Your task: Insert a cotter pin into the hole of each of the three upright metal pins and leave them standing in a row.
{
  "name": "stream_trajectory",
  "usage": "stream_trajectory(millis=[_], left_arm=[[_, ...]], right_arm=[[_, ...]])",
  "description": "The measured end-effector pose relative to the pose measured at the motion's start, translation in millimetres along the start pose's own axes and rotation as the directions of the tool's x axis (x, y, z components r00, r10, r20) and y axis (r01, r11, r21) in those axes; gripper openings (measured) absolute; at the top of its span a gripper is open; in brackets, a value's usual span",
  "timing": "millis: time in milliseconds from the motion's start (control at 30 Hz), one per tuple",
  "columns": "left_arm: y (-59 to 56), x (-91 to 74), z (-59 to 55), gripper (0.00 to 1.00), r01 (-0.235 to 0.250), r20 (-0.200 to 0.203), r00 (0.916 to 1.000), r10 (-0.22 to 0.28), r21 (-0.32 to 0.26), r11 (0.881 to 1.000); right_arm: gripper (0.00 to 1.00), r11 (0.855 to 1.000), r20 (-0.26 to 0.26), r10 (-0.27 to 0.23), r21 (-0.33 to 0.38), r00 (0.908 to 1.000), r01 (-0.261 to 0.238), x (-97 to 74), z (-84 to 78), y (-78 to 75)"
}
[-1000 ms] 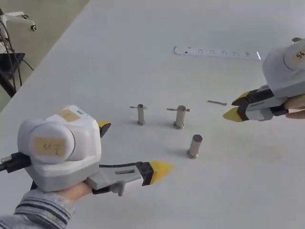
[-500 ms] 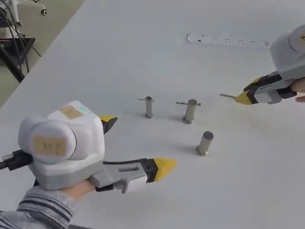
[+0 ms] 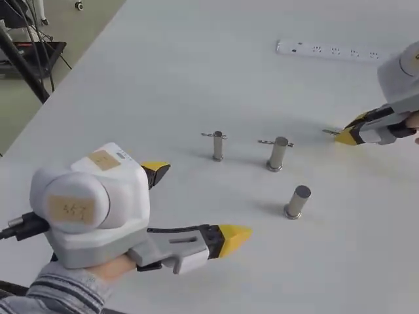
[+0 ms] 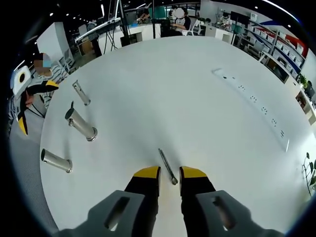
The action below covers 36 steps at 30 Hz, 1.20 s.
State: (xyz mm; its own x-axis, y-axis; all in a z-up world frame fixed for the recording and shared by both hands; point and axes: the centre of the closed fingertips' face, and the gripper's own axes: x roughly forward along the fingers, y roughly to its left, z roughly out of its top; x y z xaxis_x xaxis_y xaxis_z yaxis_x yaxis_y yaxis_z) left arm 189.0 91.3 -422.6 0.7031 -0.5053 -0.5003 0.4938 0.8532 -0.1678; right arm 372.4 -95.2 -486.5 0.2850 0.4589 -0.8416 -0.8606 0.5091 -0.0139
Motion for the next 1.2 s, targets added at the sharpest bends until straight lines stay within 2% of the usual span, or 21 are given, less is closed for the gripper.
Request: stream_trajectory(millis=[100, 267, 533, 767, 867, 933, 1033, 1200], left_arm=[[0.5, 0.0, -0.7, 0.9, -0.002, -0.003, 1.0, 0.002, -0.003, 1.0], [-0.9, 0.7, -1.6, 0.9, -0.001, -0.008, 1.0, 0.001, -0.004, 1.0], [-1.3, 0.3, -1.9, 0.89, -0.002, -0.013, 0.9999, 0.002, 0.002, 1.0], [0.2, 0.4, 0.5, 0.89, -0.007, -0.011, 0.9999, 0.007, 0.005, 1.0], [0.2, -0.3, 1.8, 0.88, -0.008, -0.009, 0.9999, 0.008, 0.004, 1.0], [0.2, -1.4, 2.9, 0.85, -0.004, -0.004, 1.0, 0.004, -0.002, 1.0], [0.7, -2.4, 3.4, 0.83, -0.002, -0.003, 1.0, 0.002, -0.013, 1.0], [0.6, -3.9, 7.2, 0.8, -0.004, 0.001, 1.0, 0.004, -0.009, 1.0]], right_arm=[[0.1, 0.999, -0.014, 0.0, -0.046, 0.9999, -0.001, -0.1, -0.2, 0.5], [0.04, 0.996, -0.037, 0.012, -0.091, 0.9992, -0.016, -0.3, -0.3, 6.1], [0.0, 0.996, -0.054, 0.003, -0.084, 0.9985, -0.008, 1.4, -1.0, 2.7], [0.0, 0.993, -0.077, -0.006, -0.121, 0.997, -0.004, 2.6, -1.7, 0.0], [0.0, 0.995, -0.058, -0.003, -0.099, 0.9983, -0.003, 3.7, -0.4, 0.6], [0.0, 0.994, -0.044, -0.019, -0.109, 0.9989, 0.015, 2.8, 1.3, -1.4], [0.0, 0.994, 0.002, -0.033, -0.106, 0.9994, 0.033, -1.1, 11.0, -2.4], [0.0, 0.991, 0.038, -0.057, -0.118, 0.9977, 0.061, -10.0, 22.4, -1.8]])
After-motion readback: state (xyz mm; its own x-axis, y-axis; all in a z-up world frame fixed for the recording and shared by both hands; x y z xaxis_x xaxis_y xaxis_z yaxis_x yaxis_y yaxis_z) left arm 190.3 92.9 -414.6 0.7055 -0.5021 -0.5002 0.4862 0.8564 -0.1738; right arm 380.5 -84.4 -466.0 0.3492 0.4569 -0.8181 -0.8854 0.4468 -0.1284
